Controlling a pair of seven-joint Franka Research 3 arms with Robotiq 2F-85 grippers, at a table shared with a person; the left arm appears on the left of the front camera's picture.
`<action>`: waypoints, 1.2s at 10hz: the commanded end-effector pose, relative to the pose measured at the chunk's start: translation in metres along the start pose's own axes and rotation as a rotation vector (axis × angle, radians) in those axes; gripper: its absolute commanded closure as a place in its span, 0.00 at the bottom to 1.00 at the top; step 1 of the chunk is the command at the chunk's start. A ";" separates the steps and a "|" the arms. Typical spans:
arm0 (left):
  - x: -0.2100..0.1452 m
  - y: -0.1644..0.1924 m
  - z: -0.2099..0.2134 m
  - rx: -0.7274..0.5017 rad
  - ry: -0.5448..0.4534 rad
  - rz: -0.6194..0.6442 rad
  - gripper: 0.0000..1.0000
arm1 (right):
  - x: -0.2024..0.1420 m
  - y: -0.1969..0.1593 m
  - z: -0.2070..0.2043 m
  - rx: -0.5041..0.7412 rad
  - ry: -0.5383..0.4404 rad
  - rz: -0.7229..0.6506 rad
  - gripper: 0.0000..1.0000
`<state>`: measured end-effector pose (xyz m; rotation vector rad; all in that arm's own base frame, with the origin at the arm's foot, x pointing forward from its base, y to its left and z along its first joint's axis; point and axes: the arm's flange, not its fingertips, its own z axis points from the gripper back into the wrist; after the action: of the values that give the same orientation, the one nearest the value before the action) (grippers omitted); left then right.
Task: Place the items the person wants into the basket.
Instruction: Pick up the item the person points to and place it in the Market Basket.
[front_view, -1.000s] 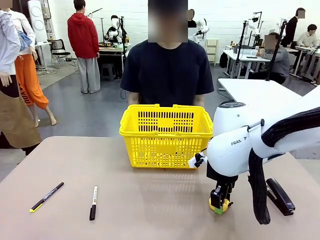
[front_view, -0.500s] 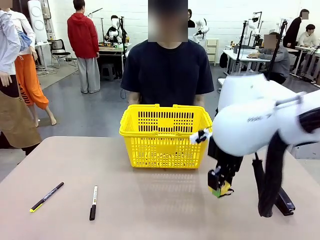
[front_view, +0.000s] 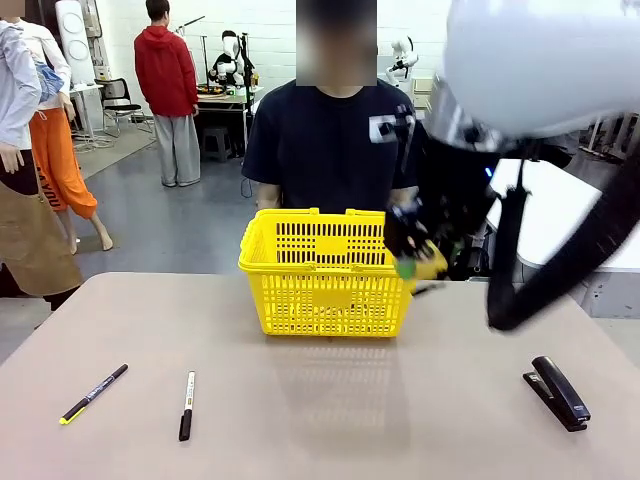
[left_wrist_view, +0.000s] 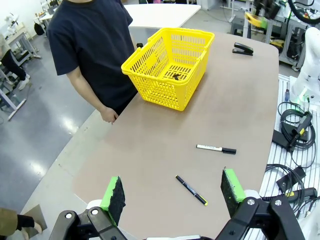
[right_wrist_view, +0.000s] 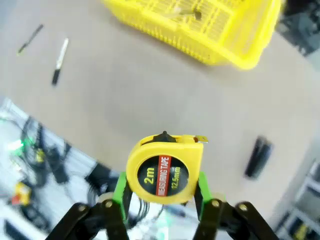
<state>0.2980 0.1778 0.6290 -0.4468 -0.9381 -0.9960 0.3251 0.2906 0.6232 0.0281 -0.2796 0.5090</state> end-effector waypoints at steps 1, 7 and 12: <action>-0.001 0.000 0.001 -0.004 -0.017 -0.022 0.00 | 0.087 -0.019 -0.017 0.003 -0.103 0.041 0.52; -0.001 0.000 0.001 -0.004 -0.017 -0.022 0.00 | 0.222 -0.097 -0.130 0.100 0.036 -0.011 0.52; -0.001 0.000 0.001 -0.004 -0.017 -0.022 0.00 | 0.221 -0.110 -0.224 0.121 0.251 -0.060 0.52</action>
<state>0.2979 0.1780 0.6289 -0.4443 -0.9381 -1.0004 0.6182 0.3120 0.4693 0.0952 -0.0380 0.4706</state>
